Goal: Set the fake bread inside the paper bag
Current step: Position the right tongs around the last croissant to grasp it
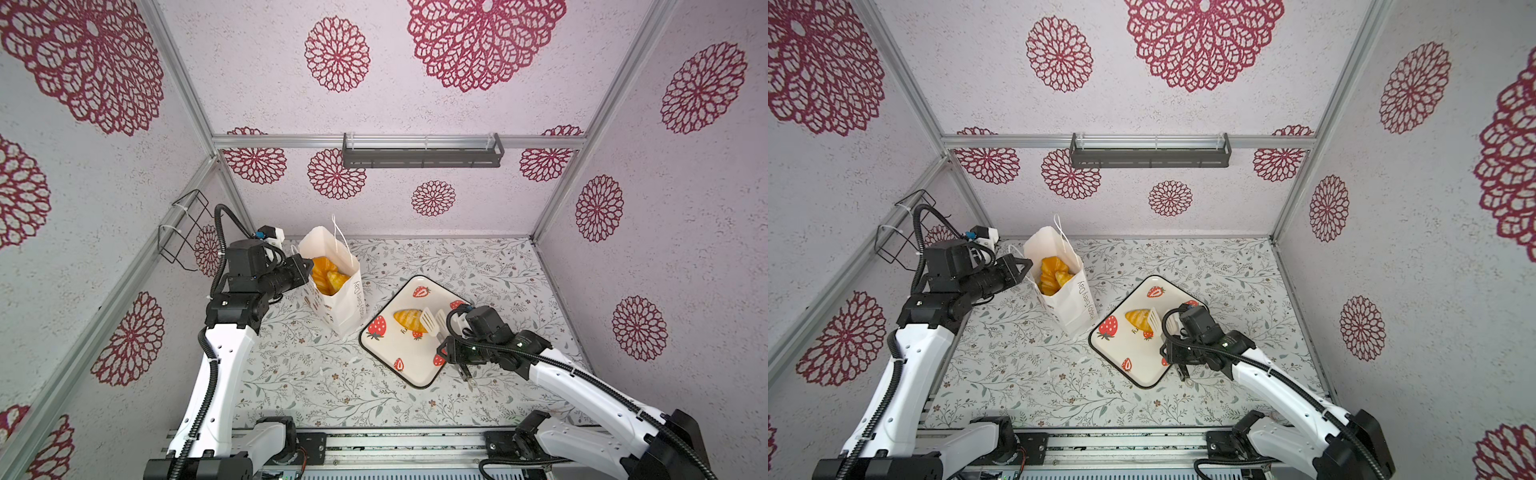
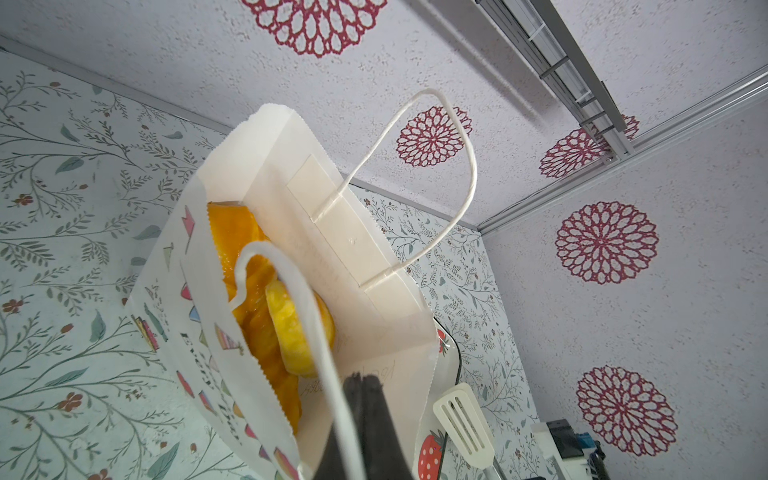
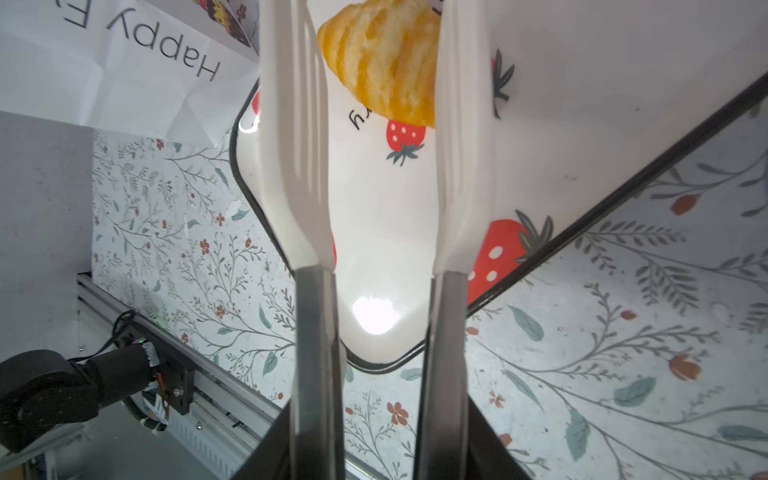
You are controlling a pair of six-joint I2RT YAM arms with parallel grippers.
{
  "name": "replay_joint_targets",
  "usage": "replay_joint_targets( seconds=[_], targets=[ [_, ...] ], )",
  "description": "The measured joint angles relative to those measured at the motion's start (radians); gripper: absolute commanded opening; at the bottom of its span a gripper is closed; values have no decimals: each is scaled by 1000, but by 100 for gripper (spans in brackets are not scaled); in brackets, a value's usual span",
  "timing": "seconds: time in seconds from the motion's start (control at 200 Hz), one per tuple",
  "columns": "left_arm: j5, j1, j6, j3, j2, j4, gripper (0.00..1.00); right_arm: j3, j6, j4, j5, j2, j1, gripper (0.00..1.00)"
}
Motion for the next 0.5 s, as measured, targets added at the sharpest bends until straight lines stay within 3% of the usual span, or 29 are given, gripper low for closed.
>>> replay_joint_targets(
  seconds=[0.195,0.35,0.5],
  targets=[
    [-2,0,0,0,0,0,0,-8,-52,34,-21,64,-68,34],
    [-4,0,0,0,0,-1,0,-59,-51,135,-112,68,-170,35],
    [-4,0,0,0,0,-1,0,-97,-43,234,-198,100,-188,35]
  ],
)
